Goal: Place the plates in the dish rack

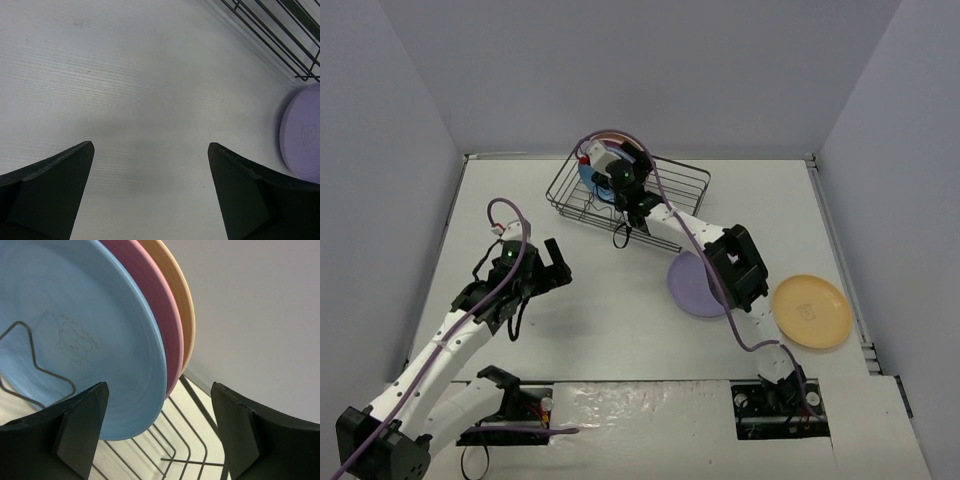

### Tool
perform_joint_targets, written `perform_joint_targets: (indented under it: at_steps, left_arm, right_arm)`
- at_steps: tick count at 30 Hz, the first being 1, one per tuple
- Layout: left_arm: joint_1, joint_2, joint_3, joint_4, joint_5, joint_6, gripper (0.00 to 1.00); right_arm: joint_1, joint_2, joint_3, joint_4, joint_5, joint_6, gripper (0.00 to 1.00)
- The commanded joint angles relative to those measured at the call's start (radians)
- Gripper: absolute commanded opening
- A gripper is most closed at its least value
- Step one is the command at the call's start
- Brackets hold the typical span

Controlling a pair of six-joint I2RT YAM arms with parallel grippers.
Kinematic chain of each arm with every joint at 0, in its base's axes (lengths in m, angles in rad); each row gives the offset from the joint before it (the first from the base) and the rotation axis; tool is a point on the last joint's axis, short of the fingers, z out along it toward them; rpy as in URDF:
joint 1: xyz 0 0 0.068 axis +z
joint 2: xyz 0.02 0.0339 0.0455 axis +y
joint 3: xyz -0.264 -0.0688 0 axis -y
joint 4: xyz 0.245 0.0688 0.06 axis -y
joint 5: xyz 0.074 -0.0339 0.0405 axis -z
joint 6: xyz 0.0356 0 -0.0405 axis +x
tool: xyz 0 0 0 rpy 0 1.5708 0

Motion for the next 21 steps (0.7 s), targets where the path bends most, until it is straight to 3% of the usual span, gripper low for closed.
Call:
perform_joint_targets:
  at_steps: [1, 6, 10, 15, 18, 21]
  left_arm:
    - [0.006, -0.008, 0.043, 0.033, 0.024, 0.016, 0.97]
    - [0.005, -0.021, 0.045, 0.026, 0.049, 0.02, 0.97]
    - [0.003, -0.02, 0.044, 0.024, 0.082, 0.025, 0.97]
    - [-0.009, 0.004, 0.037, 0.057, 0.146, 0.025, 0.97]
    - [-0.043, 0.032, 0.04, 0.094, 0.17, 0.023, 0.97]
    - [-0.11, 0.083, 0.053, 0.129, 0.156, 0.019, 0.97]
  right_arm:
    - [0.01, -0.178, 0.057, -0.021, -0.014, 0.119, 0.85]
    - [0.004, -0.361, 0.009, -0.103, -0.029, 0.296, 0.99]
    - [-0.043, -0.509, -0.059, -0.256, -0.008, 0.541, 1.0]
    - [-0.181, -0.791, -0.353, -0.403, -0.059, 0.876, 1.0]
    - [-0.257, -0.985, -0.511, -0.492, -0.056, 0.984, 1.0]
    - [-0.374, -1.11, -0.636, -0.63, -0.147, 1.086, 1.0]
